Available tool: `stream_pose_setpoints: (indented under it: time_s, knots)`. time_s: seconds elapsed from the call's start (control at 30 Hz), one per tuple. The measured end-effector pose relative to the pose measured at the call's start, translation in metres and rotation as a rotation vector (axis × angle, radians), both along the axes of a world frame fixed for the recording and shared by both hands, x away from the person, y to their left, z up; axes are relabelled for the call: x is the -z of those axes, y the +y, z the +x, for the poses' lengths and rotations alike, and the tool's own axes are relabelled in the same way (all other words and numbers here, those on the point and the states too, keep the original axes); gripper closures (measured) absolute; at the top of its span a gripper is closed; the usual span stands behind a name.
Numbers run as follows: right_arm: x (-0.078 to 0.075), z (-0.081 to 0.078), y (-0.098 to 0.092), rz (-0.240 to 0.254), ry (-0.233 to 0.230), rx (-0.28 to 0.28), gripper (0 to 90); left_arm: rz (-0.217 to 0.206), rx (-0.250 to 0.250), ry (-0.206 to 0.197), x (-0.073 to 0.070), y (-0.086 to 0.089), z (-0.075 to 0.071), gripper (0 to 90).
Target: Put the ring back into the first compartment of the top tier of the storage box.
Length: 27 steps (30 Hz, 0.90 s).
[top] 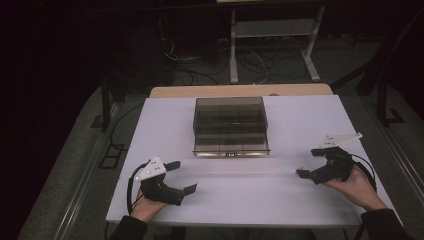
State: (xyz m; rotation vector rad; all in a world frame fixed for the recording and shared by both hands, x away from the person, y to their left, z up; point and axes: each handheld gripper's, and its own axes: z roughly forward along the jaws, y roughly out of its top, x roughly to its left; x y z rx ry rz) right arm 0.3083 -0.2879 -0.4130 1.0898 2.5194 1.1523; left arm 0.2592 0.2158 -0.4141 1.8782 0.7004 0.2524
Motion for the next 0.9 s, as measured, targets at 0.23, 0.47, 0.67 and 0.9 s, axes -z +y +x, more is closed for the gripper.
stream_pose_setpoints:
  time_s: [0.23,0.47,0.67,0.9]
  knots:
    - [0.003,0.003,0.0,-0.017,0.012,-0.007,0.0,-0.003,0.013,-0.01,-0.001,-0.006,0.0,1.7]
    - [0.006,0.003,0.0,-0.039,0.014,-0.013,0.0,-0.007,0.02,-0.026,-0.002,-0.012,0.0,1.8]
    - [0.009,0.004,0.001,-0.06,0.026,-0.029,2.1,-0.006,0.032,-0.029,-0.001,-0.018,0.002,1.7]
    - [0.011,0.005,0.001,-0.076,0.028,-0.027,4.2,0.0,0.028,-0.032,0.002,-0.018,0.004,1.8]
